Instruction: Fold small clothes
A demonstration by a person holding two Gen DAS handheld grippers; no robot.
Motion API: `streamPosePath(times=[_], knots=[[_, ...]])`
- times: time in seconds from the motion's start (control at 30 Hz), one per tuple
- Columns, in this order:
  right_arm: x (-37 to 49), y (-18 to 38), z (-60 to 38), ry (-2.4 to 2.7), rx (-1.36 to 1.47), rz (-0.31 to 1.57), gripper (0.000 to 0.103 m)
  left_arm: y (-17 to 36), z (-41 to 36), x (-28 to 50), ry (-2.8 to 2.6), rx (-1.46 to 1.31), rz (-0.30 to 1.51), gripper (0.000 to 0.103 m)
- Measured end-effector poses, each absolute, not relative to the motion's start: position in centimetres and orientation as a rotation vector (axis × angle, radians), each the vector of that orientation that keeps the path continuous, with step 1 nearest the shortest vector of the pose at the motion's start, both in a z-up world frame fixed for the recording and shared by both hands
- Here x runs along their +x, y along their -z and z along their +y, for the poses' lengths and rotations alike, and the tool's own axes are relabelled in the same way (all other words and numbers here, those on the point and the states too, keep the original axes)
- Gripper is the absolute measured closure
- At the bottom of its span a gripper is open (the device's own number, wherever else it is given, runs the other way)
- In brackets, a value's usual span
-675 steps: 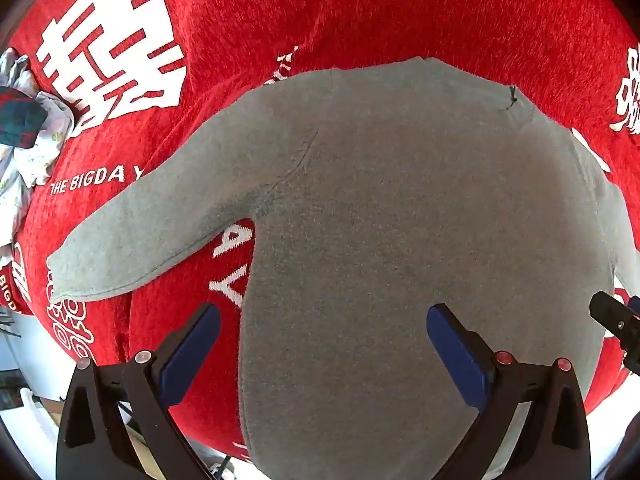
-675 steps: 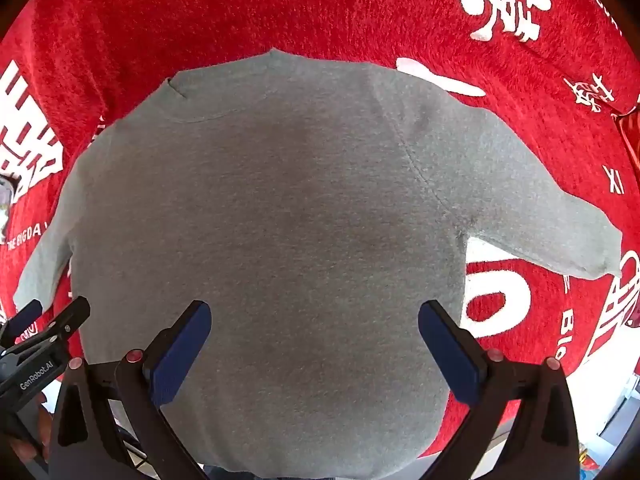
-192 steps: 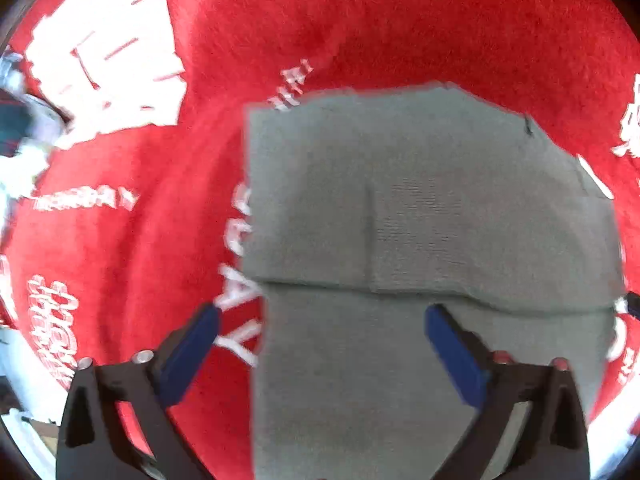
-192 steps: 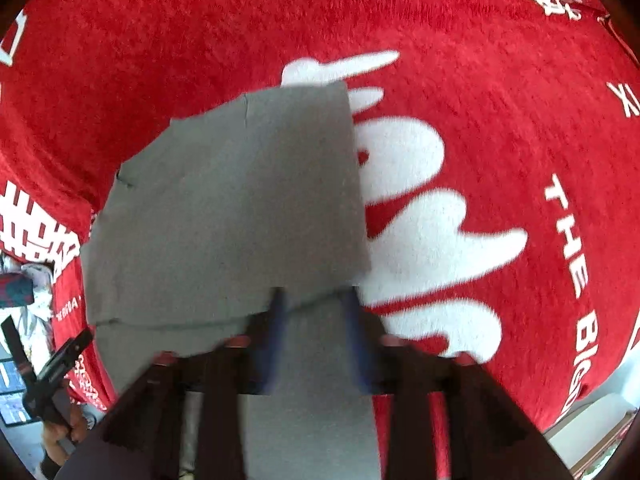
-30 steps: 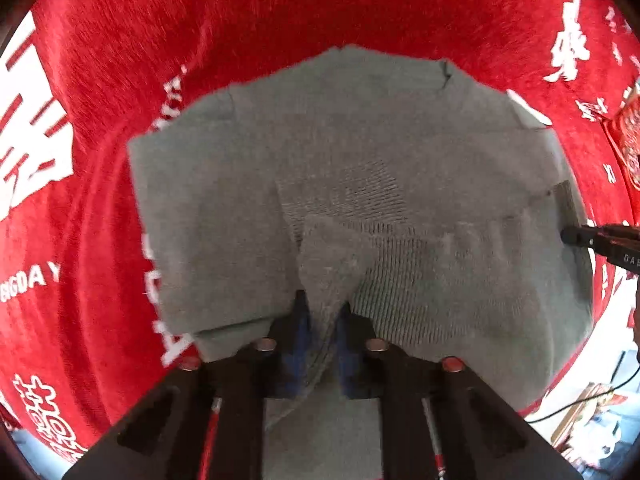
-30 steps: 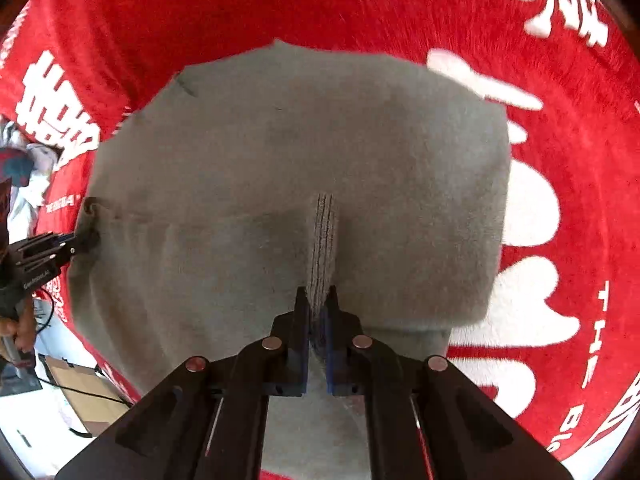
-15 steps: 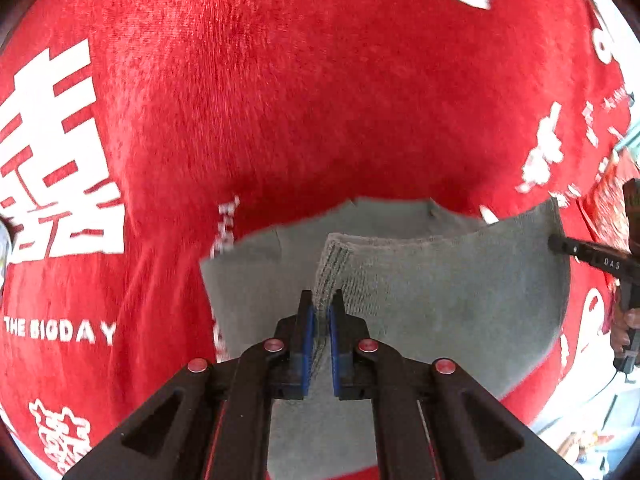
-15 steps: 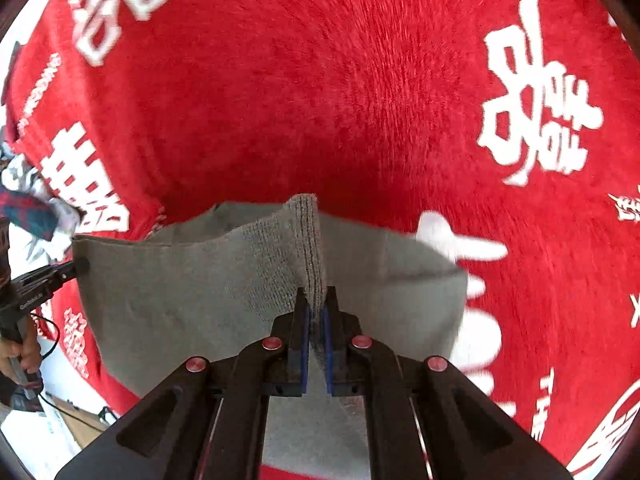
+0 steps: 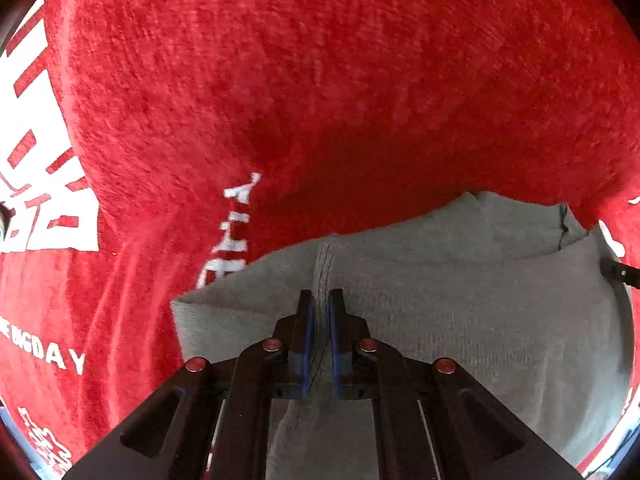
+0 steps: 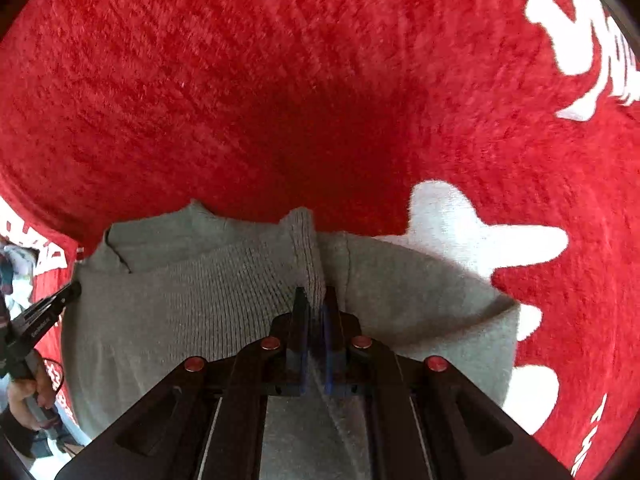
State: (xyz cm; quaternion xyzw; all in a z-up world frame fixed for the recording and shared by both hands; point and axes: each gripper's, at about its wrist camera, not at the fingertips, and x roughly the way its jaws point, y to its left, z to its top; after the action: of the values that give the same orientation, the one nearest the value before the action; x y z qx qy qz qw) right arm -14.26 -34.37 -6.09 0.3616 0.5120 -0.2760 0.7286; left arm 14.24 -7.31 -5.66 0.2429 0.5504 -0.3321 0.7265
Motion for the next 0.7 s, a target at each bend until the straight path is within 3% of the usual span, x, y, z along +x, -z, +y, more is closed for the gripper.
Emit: streamPosePath(times=[0.07, 0.17, 0.4, 0.43, 0.5, 0.63, 0.67, 0.7], knots=[[-14.2, 5.6, -34.5, 0.647, 0.781, 1.138, 0.097, 5.1, -6.9, 14.8, 0.696, 0.537, 1.21, 0.091], [-14.3, 4.7, -34.8, 0.734, 0.744, 1.155, 0.079, 3.8, -5.9, 15.5, 0.608, 0.578, 1.169, 0.091], [-18.2, 2.0, -32.6, 0.623, 0.881, 1.076, 0.078, 0.4, -2.1, 13.8, 0.704, 0.529, 1.208, 0.091], [-19.0, 1.9, -31.8, 0.616, 0.893, 1.088, 0.073, 0.3, -1.4, 13.1, 0.723, 0.523, 1.232, 0.091], [-21.0, 2.0, -30.3, 0.618, 0.919, 1.118, 0.042, 0.5, 0.2, 11.6, 0.741, 0.518, 1.28, 0.091], [-25.4, 2.3, -27.1, 0.62, 0.991, 1.145, 0.042, 1.1, 3.1, 7.9, 0.744, 0.503, 1.364, 0.091], [-26.3, 2.7, -26.6, 0.621, 1.012, 1.164, 0.045, 1.5, 3.8, 7.3, 0.742, 0.501, 1.38, 0.091], [-27.1, 3.2, -26.1, 0.627, 1.022, 1.188, 0.054, 1.8, 4.5, 6.7, 0.737, 0.501, 1.398, 0.091]])
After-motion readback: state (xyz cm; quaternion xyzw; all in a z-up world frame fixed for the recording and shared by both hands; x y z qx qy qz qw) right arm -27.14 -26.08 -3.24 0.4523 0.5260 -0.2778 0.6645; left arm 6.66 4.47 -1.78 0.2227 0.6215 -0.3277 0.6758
